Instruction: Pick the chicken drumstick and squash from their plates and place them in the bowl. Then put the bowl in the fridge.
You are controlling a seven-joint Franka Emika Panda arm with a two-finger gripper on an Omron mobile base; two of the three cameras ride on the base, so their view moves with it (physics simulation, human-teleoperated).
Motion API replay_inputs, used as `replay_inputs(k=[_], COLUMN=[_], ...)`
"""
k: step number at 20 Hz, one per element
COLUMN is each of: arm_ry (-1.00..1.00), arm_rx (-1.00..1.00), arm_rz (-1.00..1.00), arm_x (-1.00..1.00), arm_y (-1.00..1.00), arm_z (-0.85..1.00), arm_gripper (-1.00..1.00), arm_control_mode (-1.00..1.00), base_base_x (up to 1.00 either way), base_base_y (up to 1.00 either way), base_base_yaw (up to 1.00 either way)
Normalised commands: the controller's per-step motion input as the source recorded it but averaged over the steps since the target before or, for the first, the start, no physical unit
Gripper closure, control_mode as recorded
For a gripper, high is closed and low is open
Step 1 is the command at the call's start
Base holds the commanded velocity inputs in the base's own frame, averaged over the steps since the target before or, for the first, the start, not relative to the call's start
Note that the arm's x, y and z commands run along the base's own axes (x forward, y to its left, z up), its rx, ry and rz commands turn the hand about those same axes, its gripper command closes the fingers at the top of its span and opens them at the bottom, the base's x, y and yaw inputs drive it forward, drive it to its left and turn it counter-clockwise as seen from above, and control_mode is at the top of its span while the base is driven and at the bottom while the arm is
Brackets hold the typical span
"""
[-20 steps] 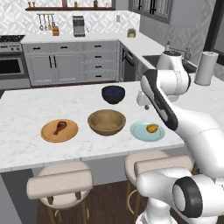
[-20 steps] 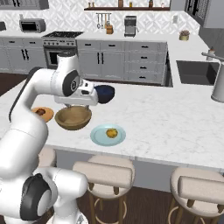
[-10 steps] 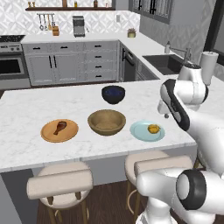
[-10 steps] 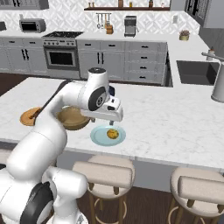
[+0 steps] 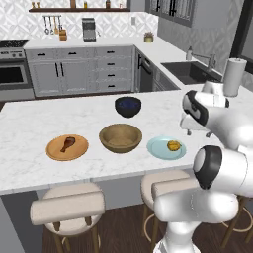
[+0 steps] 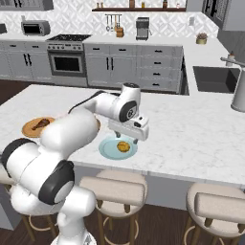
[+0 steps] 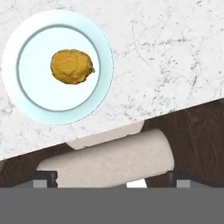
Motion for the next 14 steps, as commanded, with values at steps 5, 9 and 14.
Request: replay_inputs(k=[5, 9, 14], arm_ry=[0.13, 0.13, 0.12], arm_rx=[0.12, 0.02, 0.0], arm_rz=[-0.3, -0.16, -0.14], arm_x=[0.55, 0.45, 0.53], arm_y=[0.05, 0.06, 0.25], arm_z=[-0.4, -0.4, -0.43], arm_gripper=[-1.0, -1.0, -1.0], arm_control_mode=[-1.0, -1.0, -1.0], base_base_x=[0.0, 0.0, 0.0], base_base_y=[0.0, 0.0, 0.0], base_base_yaw=[0.0, 0.0, 0.0])
